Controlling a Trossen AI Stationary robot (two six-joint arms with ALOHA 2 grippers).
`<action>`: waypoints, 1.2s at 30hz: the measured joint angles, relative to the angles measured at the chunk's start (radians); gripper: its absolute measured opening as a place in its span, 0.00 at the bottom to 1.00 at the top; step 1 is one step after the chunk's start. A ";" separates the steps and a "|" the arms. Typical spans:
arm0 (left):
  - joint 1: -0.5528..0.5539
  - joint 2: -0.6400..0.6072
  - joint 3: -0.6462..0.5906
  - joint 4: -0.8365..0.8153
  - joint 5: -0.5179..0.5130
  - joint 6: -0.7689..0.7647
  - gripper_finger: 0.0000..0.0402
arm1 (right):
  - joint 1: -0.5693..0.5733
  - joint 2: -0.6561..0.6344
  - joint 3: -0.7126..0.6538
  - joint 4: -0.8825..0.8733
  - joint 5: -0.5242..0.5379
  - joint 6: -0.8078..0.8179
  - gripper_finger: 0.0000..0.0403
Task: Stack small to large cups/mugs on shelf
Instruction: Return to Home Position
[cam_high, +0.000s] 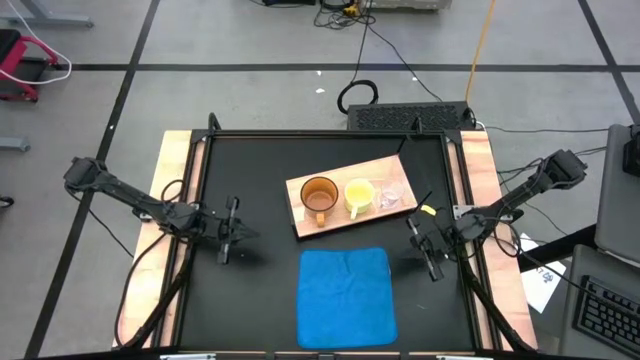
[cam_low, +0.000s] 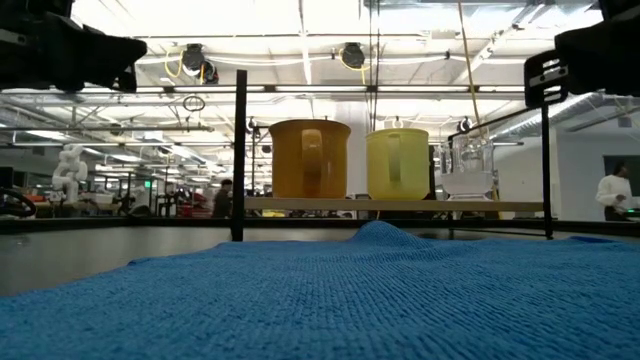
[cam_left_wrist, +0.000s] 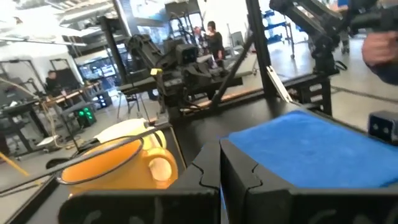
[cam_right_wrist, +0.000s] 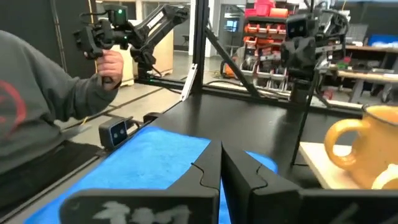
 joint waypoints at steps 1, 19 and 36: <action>0.003 0.011 0.000 0.003 0.007 0.005 0.00 | -0.006 0.000 0.000 0.007 -0.001 -0.007 0.00; 0.084 0.186 0.000 -0.133 0.013 -0.178 0.05 | -0.075 0.000 0.000 0.096 -0.088 0.069 0.00; 0.084 0.184 0.000 -0.135 0.013 -0.174 0.05 | -0.075 0.000 0.000 0.092 -0.089 0.081 0.00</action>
